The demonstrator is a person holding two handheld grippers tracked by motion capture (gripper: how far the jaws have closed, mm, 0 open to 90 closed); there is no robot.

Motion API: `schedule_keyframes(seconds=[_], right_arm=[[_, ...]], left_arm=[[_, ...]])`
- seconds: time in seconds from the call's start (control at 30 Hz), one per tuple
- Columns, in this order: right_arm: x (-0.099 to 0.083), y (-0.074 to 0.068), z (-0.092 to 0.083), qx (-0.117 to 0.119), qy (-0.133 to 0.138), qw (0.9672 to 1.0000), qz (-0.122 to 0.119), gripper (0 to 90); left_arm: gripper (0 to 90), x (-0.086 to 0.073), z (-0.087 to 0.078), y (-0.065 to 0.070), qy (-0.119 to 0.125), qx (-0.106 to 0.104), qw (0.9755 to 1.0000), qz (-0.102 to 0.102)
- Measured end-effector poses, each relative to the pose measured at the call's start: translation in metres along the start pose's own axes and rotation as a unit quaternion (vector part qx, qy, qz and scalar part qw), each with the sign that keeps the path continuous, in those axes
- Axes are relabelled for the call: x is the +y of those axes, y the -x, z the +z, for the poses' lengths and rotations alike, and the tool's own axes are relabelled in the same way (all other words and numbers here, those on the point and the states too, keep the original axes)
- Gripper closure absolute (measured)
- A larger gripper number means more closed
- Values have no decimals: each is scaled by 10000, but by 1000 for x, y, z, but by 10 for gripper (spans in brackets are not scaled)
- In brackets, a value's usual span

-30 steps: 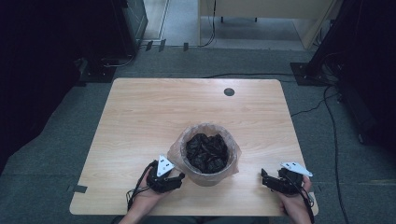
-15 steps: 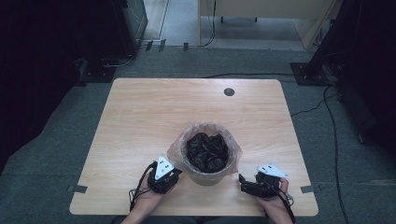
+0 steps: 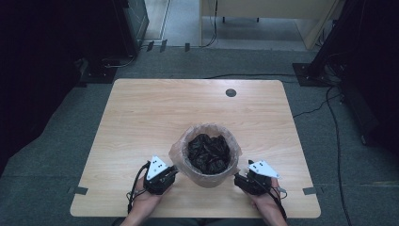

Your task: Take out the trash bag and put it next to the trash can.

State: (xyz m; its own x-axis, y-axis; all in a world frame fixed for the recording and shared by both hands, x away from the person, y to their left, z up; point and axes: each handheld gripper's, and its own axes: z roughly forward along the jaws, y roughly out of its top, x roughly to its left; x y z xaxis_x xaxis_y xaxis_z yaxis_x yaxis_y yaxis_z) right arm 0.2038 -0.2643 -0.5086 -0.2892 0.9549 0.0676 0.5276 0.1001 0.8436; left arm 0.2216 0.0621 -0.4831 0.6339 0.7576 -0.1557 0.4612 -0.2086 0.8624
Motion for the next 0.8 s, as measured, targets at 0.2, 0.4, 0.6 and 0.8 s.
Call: schedule_keyframes(seconds=[0.2, 0.4, 0.6, 0.8], right_arm=[[8, -8, -10, 309, 503, 9976, -374, 794], [21, -17, -24, 515, 890, 9942, -306, 900], [38, -22, -38, 373, 1116, 9930, -144, 900], [58, -25, -47, 162, 1323, 9900, -461, 900]], left_arm=[[897, 7, -12, 3, 179, -33, 9998, -3], [897, 19, -30, 5, 447, -91, 9989, -64], [898, 37, -45, 12, 710, -100, 9973, -131], [900, 56, -56, 15, 854, -35, 9963, -48]])
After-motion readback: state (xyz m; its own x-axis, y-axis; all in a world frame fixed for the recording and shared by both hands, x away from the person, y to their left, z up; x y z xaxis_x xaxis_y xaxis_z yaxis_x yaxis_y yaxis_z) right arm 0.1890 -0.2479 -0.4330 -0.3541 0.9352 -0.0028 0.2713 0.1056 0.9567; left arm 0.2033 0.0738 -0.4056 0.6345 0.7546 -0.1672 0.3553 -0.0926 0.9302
